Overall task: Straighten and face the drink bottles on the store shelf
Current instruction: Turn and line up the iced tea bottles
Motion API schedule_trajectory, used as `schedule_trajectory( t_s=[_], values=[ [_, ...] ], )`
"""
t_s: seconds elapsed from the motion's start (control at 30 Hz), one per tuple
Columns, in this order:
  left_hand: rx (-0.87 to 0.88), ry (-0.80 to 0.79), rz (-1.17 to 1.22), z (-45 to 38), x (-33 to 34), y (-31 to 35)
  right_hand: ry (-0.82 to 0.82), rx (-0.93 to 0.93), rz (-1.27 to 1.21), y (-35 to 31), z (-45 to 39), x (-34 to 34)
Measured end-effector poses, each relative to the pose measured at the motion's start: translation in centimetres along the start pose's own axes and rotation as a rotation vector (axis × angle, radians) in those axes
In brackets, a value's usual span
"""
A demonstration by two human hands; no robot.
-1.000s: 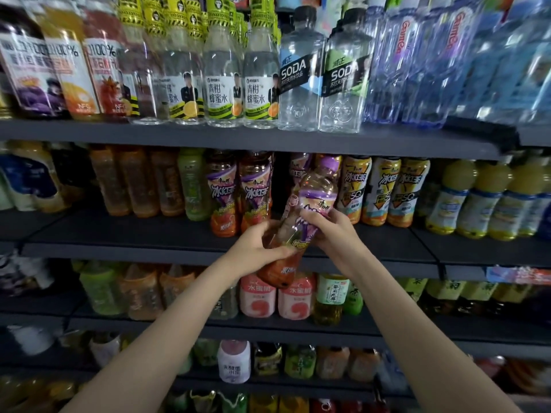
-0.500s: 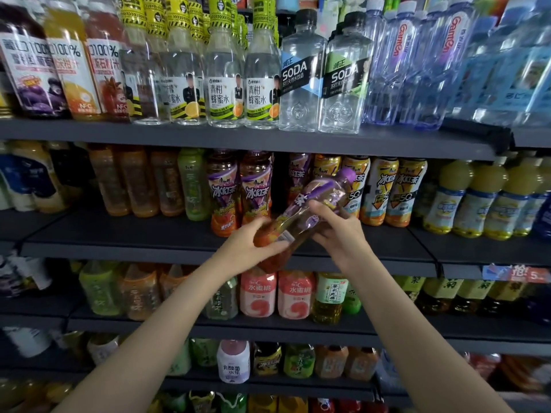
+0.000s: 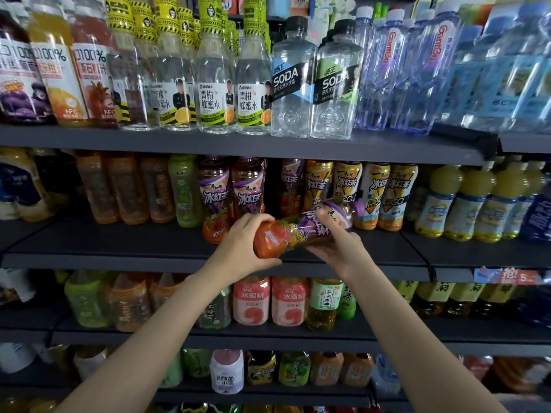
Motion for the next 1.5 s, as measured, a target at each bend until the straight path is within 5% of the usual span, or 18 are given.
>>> schedule_trajectory(
  t_s=[0.17,0.47,0.73,0.83,1.07,1.37,1.5],
  values=[
    [-0.111,-0.076,0.081,-0.4,1.6,-1.2,-0.017,-0.23,0.249,-1.5,0.0,0.6],
    [-0.059,0.087,0.352,-1.5,0.9,-1.4,-0.11,-0.759,0.8,-4.0,-0.1,4.4],
    [-0.196,0.29,0.223,1.3,-2.8,-5.5,-0.342,-0.49,0.765,-2.3,-3.4,8.3],
    [-0.256,0.357,0.192,2.2,-4.2,-7.3,-0.261,-0.408,0.73,-0.9,-5.7,7.4],
    [-0.358,0.37,0.089,1.0,-4.7,-9.2,0.212,-0.479,0.912,0.3,-11.4,4.5],
    [-0.356,0.419,0.043,-1.6,-2.4,-9.7,0.291,-0.496,1.048,0.7,-16.0,6.6],
    [-0.317,0.402,0.05,-1.6,-2.3,-10.1,0.303,-0.288,1.031,1.4,-18.7,7.7]
  ],
)
Point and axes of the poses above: each hand's wrist, its own z-axis away from the middle knuckle, its own x-axis out of the palm, y = z × x, the point moved 5 cm from there along -z, towards the middle knuckle, and after that the axes turned 11 degrees about z, right-handed, at the moved point
